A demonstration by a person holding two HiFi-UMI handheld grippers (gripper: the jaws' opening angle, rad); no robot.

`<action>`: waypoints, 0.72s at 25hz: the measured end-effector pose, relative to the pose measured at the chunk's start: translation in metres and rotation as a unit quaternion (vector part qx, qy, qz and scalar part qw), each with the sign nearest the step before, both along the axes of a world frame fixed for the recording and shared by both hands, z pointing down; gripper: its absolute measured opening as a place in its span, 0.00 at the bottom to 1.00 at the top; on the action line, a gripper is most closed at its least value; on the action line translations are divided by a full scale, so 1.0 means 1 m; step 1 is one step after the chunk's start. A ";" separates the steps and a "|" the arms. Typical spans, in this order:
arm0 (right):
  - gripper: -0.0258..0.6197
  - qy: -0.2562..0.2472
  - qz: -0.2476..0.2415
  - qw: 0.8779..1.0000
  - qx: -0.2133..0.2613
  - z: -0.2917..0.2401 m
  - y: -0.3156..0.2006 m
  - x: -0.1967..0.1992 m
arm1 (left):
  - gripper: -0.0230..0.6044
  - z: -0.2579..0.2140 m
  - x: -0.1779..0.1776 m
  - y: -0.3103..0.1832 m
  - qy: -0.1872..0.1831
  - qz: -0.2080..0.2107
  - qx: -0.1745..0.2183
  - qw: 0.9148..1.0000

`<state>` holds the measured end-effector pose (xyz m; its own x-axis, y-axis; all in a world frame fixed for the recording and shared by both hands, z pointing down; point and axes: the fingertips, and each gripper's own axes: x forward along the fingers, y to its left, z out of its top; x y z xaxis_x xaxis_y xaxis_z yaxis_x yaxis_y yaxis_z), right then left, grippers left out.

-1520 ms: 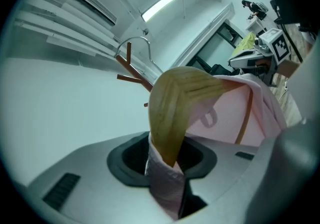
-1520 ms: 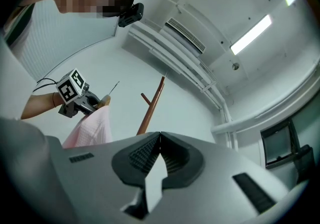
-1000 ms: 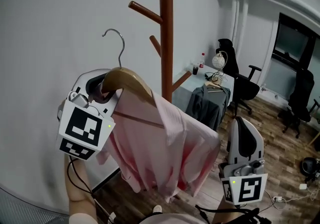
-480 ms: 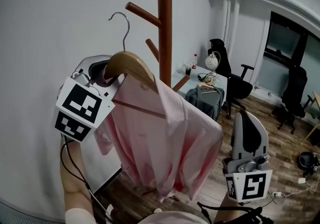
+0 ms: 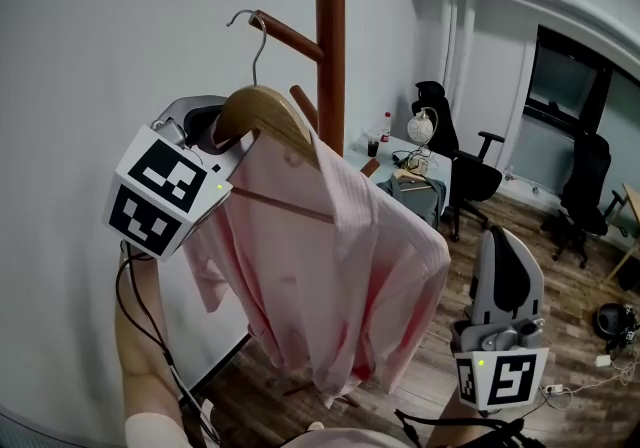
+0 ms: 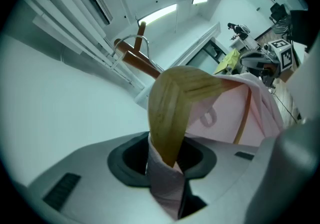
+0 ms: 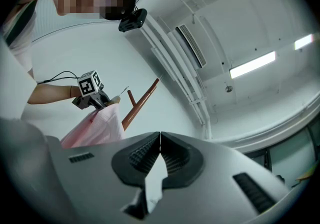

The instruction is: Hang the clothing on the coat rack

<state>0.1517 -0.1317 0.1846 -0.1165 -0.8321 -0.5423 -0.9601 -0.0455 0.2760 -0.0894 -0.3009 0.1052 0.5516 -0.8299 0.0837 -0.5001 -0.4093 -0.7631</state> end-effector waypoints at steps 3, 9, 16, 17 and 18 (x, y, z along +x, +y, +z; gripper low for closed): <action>0.07 -0.004 0.006 1.000 -0.002 -0.012 -0.011 0.005 | 0.25 -0.016 0.006 -0.016 -0.004 0.005 -0.004 1.000; 0.07 -0.001 0.015 1.000 -0.004 -0.019 -0.012 0.006 | 0.25 -0.026 0.012 -0.023 -0.012 0.015 -0.010 1.000; 0.07 0.004 0.021 1.000 -0.009 -0.019 -0.011 0.004 | 0.25 -0.027 0.012 -0.027 -0.012 0.024 -0.016 1.000; 0.07 0.003 0.021 1.000 -0.009 -0.019 -0.011 0.004 | 0.25 -0.027 0.013 -0.027 -0.011 0.026 -0.017 0.999; 0.07 0.002 0.021 1.000 -0.009 -0.019 -0.011 0.005 | 0.25 -0.027 0.014 -0.027 -0.011 0.027 -0.017 0.999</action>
